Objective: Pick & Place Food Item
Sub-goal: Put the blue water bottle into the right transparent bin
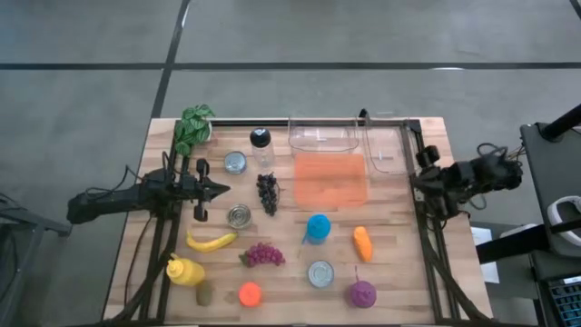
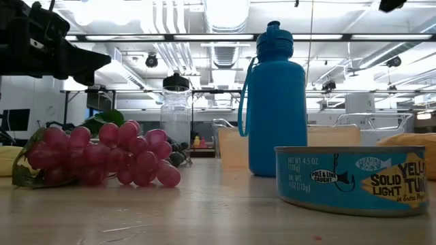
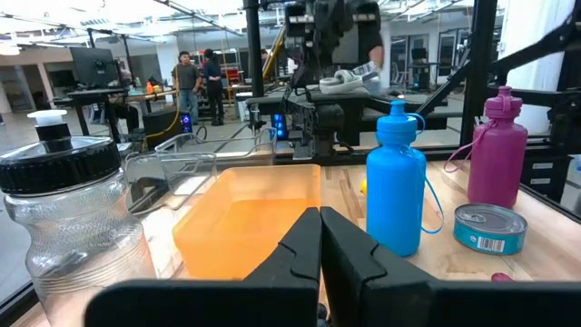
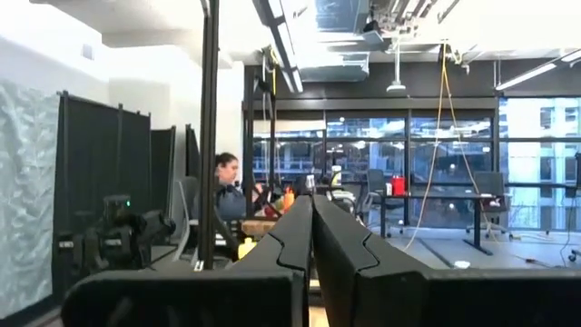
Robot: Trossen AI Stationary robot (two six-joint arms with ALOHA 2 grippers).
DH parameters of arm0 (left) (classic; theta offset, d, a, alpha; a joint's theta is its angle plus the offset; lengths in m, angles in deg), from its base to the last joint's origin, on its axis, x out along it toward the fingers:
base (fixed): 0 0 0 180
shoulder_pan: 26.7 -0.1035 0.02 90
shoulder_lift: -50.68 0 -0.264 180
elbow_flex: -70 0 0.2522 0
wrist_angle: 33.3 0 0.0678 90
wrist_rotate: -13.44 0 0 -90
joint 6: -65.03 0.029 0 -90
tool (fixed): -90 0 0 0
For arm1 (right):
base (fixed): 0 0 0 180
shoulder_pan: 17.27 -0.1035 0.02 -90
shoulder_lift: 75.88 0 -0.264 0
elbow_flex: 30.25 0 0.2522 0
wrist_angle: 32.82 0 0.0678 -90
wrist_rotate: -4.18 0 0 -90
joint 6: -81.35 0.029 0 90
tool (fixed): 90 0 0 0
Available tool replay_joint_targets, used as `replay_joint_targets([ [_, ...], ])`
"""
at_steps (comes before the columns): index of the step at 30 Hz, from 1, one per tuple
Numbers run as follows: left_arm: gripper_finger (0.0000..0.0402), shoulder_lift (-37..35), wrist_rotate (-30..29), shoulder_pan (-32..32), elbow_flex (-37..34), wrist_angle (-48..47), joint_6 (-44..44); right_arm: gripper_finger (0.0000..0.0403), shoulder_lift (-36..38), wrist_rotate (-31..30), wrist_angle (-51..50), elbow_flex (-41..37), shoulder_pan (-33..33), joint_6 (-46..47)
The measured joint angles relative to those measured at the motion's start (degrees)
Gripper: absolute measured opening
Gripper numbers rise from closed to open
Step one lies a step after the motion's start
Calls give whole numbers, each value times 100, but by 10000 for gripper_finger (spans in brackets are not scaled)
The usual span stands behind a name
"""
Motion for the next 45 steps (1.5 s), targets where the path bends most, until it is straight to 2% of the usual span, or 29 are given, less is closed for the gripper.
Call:
replay_joint_targets([
  [6,6,0,0,-2,0,2,0,8,-44,-9,-540,567,0,234],
  [10,6,1,0,0,-1,2,0,8,-355,-181,-590,768,0,208],
  [16,6,1,0,0,-2,2,0,8,-1226,-620,-599,1027,2,3],
  [27,6,0,0,-2,0,2,0,8,-3046,-629,-586,1780,0,-157],
  [38,6,2,0,0,0,2,0,9,-4126,-628,-572,2445,0,-126],
  [41,6,1,0,-2,0,1,0,21,-4363,-626,-571,2581,0,20],
  [45,6,0,0,0,0,2,0,55,-4716,-626,-584,2759,1,135],
])
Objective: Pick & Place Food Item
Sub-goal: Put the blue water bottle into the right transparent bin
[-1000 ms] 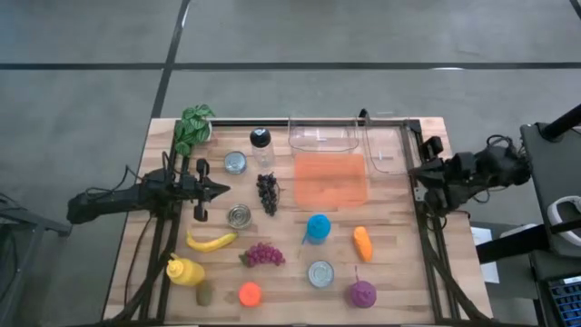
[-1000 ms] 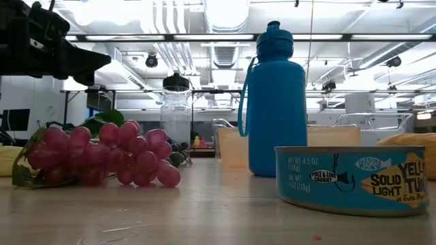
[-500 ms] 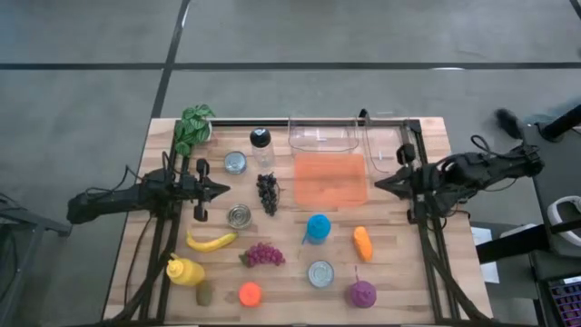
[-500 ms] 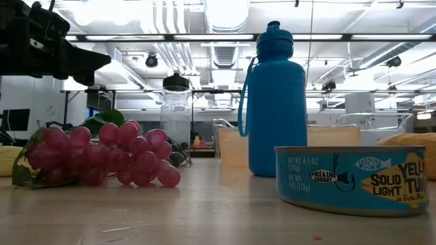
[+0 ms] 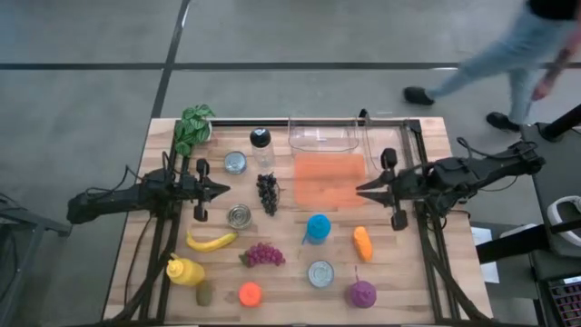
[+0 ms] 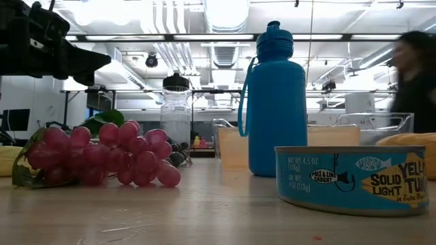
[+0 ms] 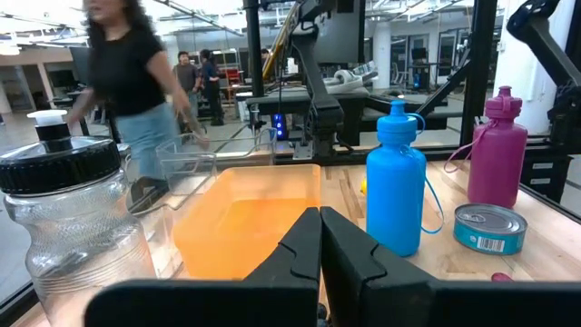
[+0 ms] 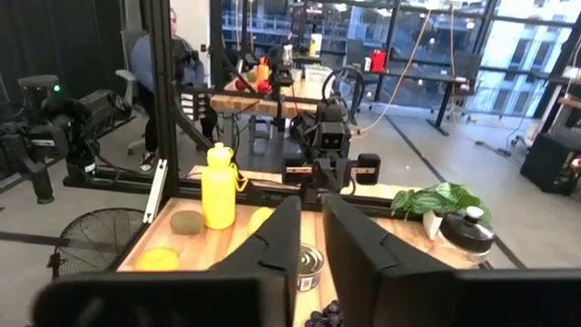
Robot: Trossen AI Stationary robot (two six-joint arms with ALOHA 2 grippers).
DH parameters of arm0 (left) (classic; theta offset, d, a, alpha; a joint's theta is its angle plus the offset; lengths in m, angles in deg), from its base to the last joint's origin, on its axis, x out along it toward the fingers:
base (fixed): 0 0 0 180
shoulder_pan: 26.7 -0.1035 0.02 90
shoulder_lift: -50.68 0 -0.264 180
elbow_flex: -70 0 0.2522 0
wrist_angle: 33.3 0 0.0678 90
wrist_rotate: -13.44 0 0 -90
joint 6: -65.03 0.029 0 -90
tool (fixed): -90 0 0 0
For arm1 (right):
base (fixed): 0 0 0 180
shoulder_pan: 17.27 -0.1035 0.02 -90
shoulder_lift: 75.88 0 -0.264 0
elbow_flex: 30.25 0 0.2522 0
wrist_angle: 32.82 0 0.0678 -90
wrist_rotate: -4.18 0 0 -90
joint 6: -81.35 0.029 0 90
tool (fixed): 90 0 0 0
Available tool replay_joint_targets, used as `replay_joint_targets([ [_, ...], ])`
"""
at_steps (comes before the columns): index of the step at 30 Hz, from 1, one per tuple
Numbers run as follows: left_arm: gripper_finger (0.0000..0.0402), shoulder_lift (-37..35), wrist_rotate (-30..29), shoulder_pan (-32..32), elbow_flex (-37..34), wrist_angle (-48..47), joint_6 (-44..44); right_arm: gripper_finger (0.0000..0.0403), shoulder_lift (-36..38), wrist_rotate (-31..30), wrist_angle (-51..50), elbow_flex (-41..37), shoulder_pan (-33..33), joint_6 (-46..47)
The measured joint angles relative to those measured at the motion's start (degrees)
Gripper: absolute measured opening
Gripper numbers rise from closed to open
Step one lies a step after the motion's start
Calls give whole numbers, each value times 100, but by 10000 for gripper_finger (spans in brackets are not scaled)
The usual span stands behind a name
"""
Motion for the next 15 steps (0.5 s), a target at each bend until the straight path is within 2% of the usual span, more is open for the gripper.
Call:
replay_joint_targets([
  [9,6,0,0,-1,-2,-2,-1,155,-915,40,-113,443,-1,328],
  [15,6,2,-2,-2,0,0,0,192,-1550,70,-501,623,-1,464],
])
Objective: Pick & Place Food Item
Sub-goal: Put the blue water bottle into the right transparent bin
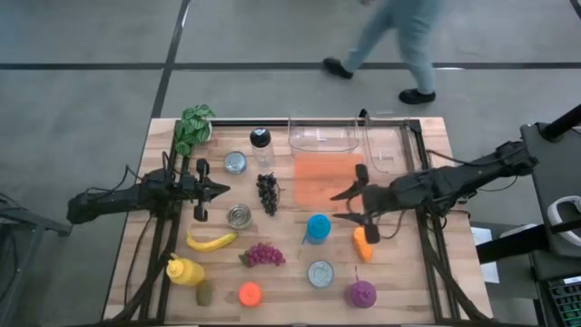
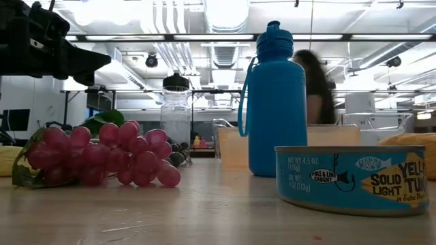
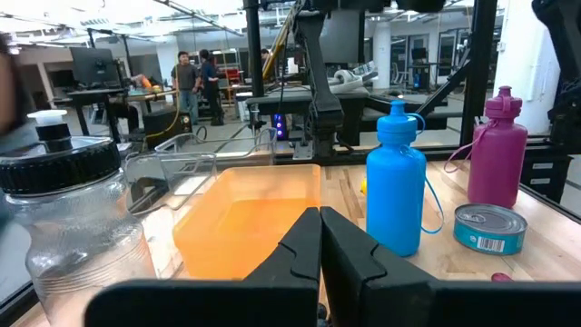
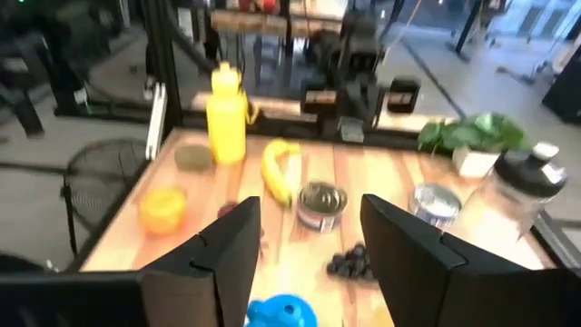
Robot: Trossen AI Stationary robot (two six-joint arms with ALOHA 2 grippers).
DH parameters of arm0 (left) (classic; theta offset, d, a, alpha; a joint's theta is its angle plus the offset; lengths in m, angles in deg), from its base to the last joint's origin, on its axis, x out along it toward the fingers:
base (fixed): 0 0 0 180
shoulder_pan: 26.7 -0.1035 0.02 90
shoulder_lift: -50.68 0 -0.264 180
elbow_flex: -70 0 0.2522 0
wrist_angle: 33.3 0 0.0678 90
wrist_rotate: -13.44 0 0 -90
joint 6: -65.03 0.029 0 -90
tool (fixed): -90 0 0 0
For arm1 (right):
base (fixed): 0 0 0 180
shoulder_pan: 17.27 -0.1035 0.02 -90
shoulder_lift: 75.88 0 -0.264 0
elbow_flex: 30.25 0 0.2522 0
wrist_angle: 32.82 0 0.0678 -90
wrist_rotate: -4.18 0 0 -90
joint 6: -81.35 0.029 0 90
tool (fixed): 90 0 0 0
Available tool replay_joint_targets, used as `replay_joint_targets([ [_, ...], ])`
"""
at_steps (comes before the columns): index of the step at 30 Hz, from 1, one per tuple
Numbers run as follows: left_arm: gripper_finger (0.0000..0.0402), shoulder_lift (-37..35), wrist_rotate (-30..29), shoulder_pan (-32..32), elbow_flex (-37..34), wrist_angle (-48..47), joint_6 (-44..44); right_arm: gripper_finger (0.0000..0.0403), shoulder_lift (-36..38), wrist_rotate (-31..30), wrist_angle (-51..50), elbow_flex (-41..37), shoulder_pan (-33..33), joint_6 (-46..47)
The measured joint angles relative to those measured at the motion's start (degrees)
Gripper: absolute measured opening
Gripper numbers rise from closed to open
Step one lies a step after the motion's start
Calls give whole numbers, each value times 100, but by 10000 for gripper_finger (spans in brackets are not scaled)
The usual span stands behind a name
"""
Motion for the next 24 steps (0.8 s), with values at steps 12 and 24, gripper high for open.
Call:
replay_joint_targets([
  [12,6,-1,2,0,-2,0,0,198,-1191,2,56,-4,33,495],
  [24,6,0,2,0,-2,0,0,187,-1565,136,11,-11,183,605],
])
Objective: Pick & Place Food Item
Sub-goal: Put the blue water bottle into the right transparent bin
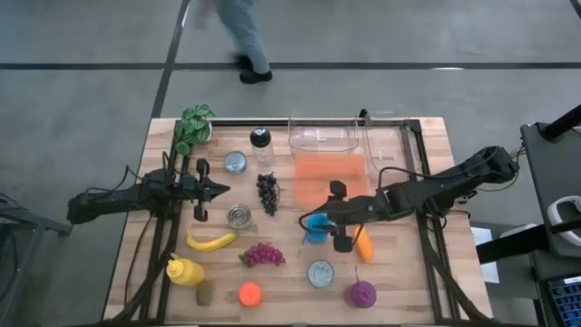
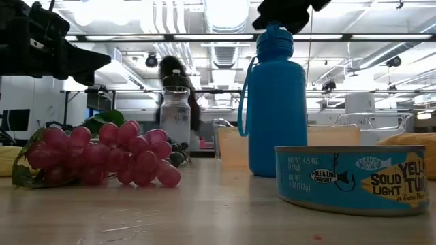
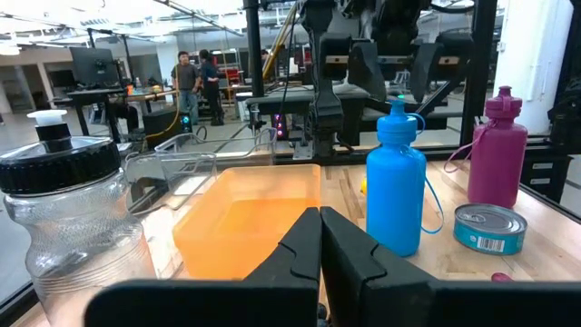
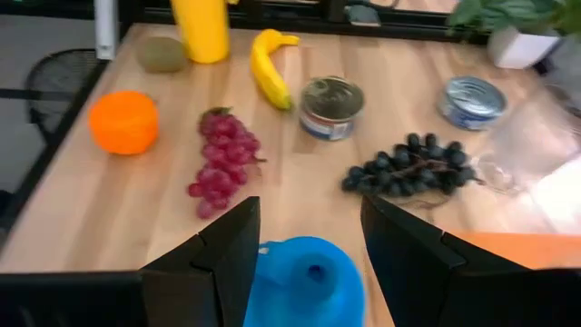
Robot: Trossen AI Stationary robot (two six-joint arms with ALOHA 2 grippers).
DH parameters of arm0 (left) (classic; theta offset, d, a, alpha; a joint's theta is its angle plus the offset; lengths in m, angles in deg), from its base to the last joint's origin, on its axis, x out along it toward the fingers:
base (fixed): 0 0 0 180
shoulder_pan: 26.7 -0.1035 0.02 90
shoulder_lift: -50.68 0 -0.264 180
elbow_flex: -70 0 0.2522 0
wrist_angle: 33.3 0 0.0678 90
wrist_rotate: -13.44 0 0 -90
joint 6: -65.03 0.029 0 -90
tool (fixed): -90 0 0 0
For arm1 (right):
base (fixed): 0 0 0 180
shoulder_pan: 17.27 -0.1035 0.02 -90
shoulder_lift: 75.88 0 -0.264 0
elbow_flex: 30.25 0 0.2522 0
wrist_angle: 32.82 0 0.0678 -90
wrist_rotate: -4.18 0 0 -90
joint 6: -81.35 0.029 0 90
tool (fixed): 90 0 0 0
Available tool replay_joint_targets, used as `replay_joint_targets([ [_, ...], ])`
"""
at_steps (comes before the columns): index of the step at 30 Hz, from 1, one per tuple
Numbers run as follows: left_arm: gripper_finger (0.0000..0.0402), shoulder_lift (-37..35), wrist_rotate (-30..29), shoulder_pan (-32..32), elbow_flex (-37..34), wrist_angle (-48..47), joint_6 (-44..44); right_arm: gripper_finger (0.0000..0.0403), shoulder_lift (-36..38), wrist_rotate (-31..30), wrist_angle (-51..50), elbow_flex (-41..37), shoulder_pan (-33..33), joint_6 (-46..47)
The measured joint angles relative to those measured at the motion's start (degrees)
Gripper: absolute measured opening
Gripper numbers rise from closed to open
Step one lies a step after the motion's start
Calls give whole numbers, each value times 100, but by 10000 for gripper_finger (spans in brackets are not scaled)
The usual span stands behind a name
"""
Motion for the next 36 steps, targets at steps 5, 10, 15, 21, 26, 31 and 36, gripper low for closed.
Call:
replay_joint_targets([
  [5,6,0,0,0,1,-1,0,187,102,157,-35,-4,-8,16],
  [10,6,0,0,0,0,0,0,188,108,144,-143,-51,-2,18],
  [15,6,0,0,0,2,-1,0,188,-9,150,-117,-76,-6,97],
  [21,6,0,0,0,0,-2,0,178,-126,150,-140,-79,-6,-4],
  [26,6,0,0,0,2,-2,0,165,-153,153,-132,-79,-6,-4],
  [31,6,0,0,0,0,-2,0,139,-145,161,-135,-79,-6,-28],
  [36,6,0,-1,0,2,-1,0,102,-140,161,-138,-79,-6,-38],
])
